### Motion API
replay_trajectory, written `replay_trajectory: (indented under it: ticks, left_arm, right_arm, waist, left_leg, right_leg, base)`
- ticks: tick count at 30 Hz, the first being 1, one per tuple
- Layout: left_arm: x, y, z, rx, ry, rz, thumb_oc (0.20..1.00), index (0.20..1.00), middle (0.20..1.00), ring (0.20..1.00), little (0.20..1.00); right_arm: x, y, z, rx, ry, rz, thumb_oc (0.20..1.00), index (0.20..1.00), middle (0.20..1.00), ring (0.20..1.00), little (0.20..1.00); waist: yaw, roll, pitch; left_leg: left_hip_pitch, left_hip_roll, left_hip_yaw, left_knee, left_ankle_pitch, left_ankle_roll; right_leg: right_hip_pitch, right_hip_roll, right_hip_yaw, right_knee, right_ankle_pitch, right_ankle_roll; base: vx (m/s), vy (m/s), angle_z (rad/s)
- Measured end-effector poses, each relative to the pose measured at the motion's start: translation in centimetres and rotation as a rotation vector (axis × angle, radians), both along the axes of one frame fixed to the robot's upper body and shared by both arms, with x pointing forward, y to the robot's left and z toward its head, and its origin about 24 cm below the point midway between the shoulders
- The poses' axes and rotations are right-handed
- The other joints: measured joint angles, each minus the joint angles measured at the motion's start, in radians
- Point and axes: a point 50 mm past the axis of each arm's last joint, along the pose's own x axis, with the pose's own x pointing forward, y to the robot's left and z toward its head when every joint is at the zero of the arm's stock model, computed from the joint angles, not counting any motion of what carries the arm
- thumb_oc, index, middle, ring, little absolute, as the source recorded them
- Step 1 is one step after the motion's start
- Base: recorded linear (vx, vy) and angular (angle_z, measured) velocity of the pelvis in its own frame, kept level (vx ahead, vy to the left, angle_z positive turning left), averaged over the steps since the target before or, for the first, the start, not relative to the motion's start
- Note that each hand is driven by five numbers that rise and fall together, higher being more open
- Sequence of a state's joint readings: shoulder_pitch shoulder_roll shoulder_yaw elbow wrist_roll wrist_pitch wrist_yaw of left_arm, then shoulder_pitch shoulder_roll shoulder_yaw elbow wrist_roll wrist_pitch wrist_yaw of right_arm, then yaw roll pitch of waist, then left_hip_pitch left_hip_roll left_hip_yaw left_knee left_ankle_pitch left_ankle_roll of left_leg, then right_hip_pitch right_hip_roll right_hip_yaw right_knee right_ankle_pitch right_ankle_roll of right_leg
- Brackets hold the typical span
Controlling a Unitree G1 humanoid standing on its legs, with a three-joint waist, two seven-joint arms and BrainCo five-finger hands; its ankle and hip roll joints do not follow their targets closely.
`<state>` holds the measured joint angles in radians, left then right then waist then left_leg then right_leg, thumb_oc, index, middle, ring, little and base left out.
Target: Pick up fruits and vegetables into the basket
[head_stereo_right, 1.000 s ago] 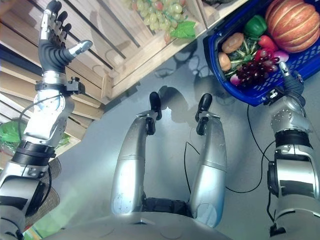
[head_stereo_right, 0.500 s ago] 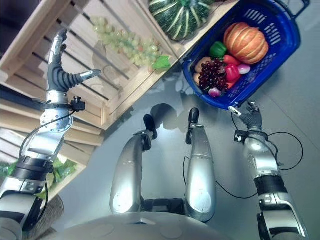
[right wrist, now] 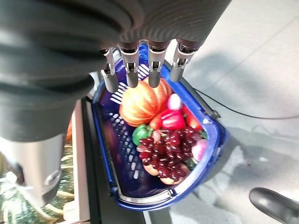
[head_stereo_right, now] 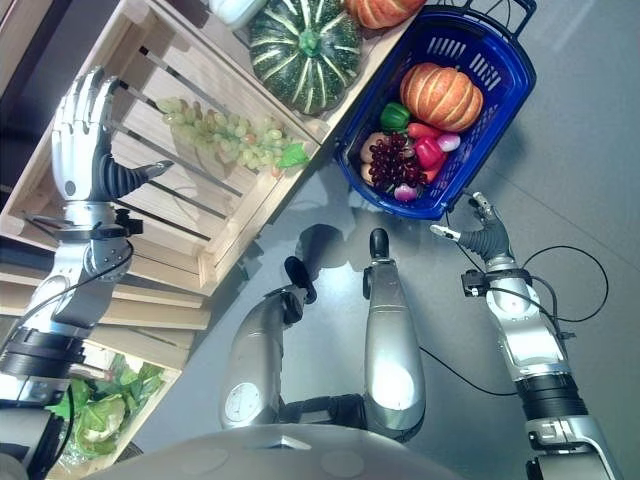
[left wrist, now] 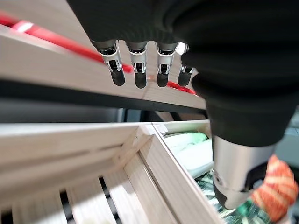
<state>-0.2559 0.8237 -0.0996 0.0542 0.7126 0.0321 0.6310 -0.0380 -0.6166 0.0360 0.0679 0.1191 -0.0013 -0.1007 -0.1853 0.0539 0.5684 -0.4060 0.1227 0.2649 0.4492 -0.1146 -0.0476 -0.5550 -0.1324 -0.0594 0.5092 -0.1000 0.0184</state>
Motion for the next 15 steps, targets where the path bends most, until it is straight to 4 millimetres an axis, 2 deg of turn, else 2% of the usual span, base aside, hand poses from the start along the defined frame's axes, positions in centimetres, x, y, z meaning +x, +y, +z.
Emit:
replay_trajectory:
  ticks: [4, 10, 15]
  left_arm:
    - [0.9, 0.5, 0.4, 0.108, 0.048, 0.058, 1.000, 1.000, 1.000, 1.000, 1.000]
    - [2.9, 1.3, -2.0, 0.171, 0.249, 0.144, 1.000, 1.000, 1.000, 1.000, 1.000]
    - [4.1, 2.6, -3.7, 0.143, 0.379, 0.206, 1.000, 1.000, 1.000, 1.000, 1.000]
  right_arm:
    - [0.1, 0.2, 1.0, -0.005, -0.027, 0.039, 1.000, 1.000, 1.000, 1.000, 1.000]
    - [0.2, 0.1, 2.2, -0.021, -0.048, 0.084, 1.000, 1.000, 1.000, 1.000, 1.000]
    - [0.3, 0.0, 3.4, -0.023, -0.083, 0.108, 1.000, 1.000, 1.000, 1.000, 1.000]
  waist:
    - [-0.013, 0.002, 0.000]
    - [-0.056, 0.011, 0.001]
    - [-0.075, 0.024, 0.005]
  left_leg:
    - [0.001, -0.001, 0.023, -0.002, -0.001, -0.001]
    - [-0.009, -0.001, 0.058, -0.008, -0.005, -0.003]
    - [-0.026, -0.002, 0.089, -0.010, -0.006, -0.005]
  right_leg:
    - [-0.020, 0.003, 0.025, 0.007, -0.001, 0.002]
    - [-0.065, 0.007, 0.058, 0.023, -0.001, 0.002]
    - [-0.114, 0.009, 0.080, 0.045, 0.002, -0.003]
  base:
    - [0.02, 0.135, -0.15]
    - [0.02, 0.110, -0.16]
    - [0.00, 0.081, -0.16]
